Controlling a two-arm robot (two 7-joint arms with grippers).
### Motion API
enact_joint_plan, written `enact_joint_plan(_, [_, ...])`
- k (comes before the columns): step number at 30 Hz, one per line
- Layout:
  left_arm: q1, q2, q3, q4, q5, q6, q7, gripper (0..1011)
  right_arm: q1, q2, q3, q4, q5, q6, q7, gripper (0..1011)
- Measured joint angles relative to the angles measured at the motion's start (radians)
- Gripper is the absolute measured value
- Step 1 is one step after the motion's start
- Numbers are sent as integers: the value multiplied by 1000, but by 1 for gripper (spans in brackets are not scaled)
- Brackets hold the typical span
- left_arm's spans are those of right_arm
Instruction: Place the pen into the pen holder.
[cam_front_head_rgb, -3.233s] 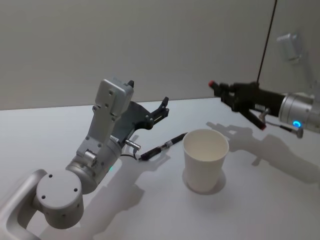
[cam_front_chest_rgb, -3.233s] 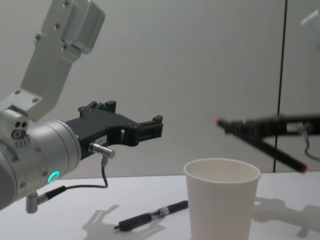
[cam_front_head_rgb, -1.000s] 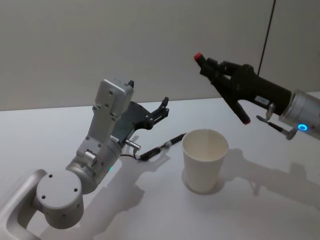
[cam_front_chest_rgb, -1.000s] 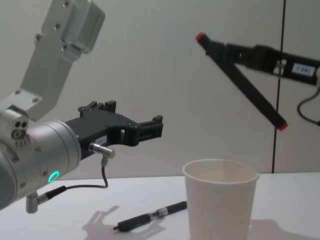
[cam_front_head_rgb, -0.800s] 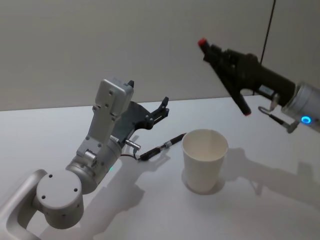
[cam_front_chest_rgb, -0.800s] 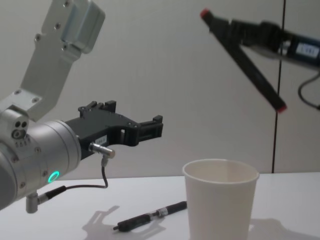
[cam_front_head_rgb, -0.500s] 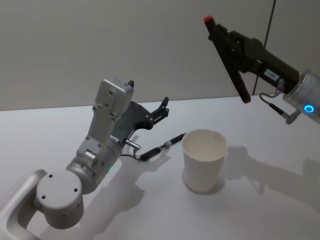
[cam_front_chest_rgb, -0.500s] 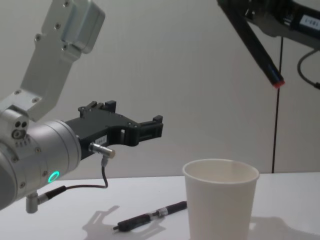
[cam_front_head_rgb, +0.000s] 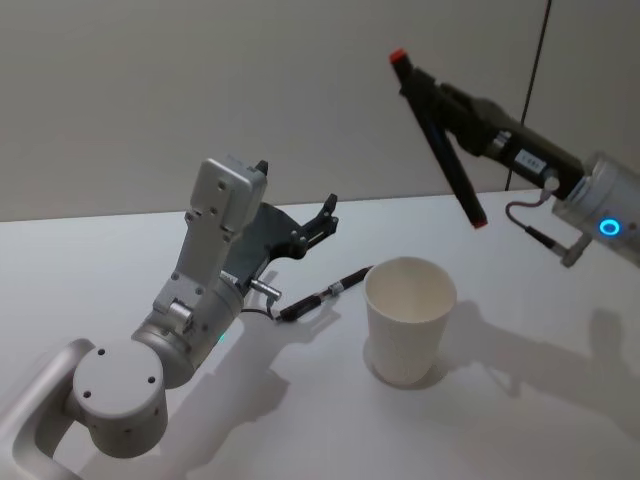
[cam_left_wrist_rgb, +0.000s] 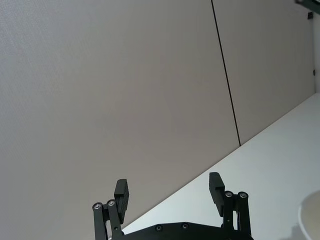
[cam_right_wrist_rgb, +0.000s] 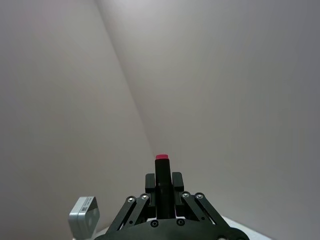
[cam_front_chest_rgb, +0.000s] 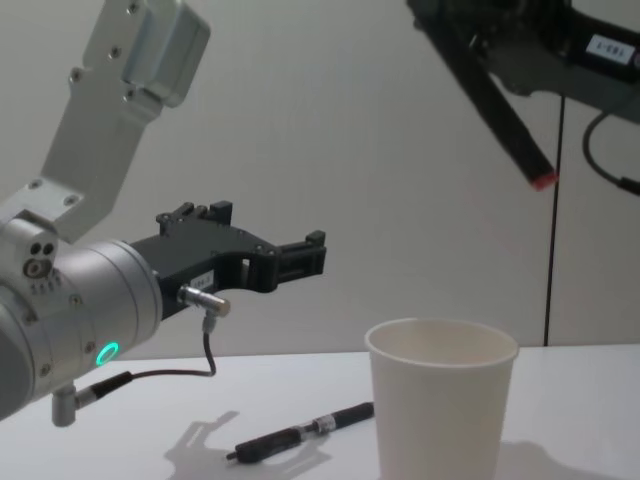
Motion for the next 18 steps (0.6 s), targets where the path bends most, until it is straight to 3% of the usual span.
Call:
enact_joint_plan(9, [0,0,0,0,0,0,0,1001,4,6,-22,-21,-20,110,-1,187])
enact_joint_plan(18, [0,0,0,0,0,0,0,1001,17,-4,-43,-26,-66,124,-21,187])
